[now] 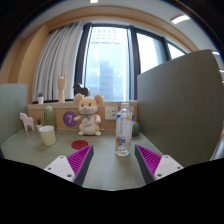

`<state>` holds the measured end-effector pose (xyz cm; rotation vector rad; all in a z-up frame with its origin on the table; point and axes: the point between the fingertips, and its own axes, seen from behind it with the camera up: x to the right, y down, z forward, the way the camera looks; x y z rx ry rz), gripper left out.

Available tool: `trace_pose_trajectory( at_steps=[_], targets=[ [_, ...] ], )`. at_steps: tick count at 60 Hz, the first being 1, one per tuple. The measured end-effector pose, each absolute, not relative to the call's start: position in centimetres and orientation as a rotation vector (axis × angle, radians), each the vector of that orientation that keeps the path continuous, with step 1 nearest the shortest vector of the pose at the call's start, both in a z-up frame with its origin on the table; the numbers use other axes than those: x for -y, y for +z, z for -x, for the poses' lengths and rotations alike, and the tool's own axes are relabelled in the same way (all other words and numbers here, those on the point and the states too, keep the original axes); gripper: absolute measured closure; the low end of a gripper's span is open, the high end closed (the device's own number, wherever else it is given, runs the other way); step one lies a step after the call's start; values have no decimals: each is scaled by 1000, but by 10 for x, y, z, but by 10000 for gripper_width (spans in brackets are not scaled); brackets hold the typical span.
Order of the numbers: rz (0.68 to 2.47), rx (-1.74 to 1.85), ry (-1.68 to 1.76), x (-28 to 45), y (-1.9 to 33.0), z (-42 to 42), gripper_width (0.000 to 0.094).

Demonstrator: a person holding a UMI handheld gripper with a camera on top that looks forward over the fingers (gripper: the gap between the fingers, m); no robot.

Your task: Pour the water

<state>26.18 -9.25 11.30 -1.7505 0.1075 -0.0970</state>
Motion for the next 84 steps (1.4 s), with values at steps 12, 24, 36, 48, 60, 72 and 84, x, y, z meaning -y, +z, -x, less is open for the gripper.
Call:
trace_pose_trajectory(
  at_steps=[12,24,36,48,60,72,84],
  targets=[
    [1738,-91,-143,17,110,-303,79],
    [1724,-125,-168,-50,109,-331,74],
    [1731,-149,-89,-84,103,-335,391],
    [1682,-116,-195,-86,108,-339,555],
    [1687,-84,-262,-86,109,-337,585],
    [1692,136,-385,-97,126,-296,585],
    [1587,556,-648,-115,155,-203,588]
  ],
)
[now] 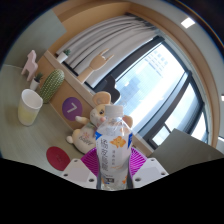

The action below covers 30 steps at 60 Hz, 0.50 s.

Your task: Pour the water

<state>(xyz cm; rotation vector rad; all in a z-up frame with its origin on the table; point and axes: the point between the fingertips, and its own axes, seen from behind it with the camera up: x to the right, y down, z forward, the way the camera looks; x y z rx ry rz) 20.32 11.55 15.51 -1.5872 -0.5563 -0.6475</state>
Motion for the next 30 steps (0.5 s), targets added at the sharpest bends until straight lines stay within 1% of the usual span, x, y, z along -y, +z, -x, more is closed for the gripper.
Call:
trace_pose_trajectory(
  at_steps=[5,13,24,30],
  targets=[
    [1545,700,-753,-124,161,-169,587],
    [1416,921,-931,-142,169,-121,586],
    [1189,1210,-1179,-155,170,-68,586],
    [1024,1371,-1305,-161,167,-45,585]
  ],
)
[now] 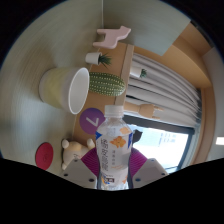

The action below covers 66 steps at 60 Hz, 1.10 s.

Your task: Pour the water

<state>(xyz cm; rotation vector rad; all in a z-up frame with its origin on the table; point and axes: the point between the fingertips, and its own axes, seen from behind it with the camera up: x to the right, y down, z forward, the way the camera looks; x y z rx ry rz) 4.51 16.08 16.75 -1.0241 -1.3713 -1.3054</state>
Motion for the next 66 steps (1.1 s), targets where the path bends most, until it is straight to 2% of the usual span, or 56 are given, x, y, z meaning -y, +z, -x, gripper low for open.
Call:
trace_pose_trajectory(
  at_steps=[12,19,33,39,44,57,66],
  targets=[
    [671,1639,-1547,-170,162,-19,585],
    [552,1726,-1613,-171,157,-6,583],
    [566,1703,-1607,-171,157,-4,583],
    [675,1594,-1538,-169,172,-6,587],
    [840,1421,-1412,-168,200,-10,584],
    [1294,806,-854,-154,266,-41,578],
    [1475,394,-414,-148,276,-71,580]
  ],
)
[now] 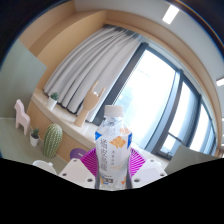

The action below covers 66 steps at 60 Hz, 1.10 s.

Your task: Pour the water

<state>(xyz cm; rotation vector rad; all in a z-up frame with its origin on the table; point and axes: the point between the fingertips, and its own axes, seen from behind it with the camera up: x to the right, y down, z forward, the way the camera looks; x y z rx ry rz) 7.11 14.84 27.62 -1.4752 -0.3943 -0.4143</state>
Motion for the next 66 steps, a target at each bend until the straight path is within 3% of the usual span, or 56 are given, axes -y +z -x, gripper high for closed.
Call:
trace_pose_trajectory(
  at_steps=[15,33,44,58,66],
  targets=[
    [1634,83,-52,-158,200,-103,581],
    [1769,34,38,-170,101,-113,557],
    [1703,35,26,-166,107,-115,542],
    [1742,18,22,-162,100,-118,378],
    [1800,-3,-8,-142,87,-126,151]
  ],
)
